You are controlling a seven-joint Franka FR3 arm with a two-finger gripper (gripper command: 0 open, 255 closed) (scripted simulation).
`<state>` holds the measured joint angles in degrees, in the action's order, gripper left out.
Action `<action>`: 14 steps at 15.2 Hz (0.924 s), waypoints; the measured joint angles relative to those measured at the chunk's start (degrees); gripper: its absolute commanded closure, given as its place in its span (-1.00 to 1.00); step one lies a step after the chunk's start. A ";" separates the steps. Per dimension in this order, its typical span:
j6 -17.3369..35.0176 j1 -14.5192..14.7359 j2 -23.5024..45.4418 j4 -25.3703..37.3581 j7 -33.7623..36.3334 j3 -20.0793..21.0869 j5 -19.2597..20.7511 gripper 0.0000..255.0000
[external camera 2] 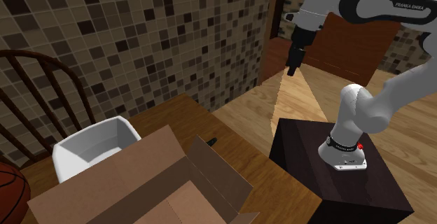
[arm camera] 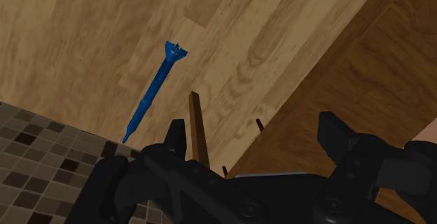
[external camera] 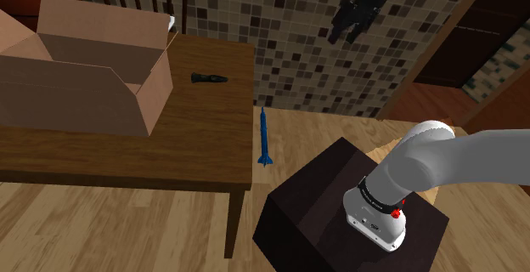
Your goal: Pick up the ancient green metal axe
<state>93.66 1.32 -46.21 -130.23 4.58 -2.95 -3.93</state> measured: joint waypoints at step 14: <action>14.84 7.46 22.56 6.94 -15.18 0.23 -0.05 -1.00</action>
<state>108.50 8.78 -23.66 -123.30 -10.60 -2.72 -3.98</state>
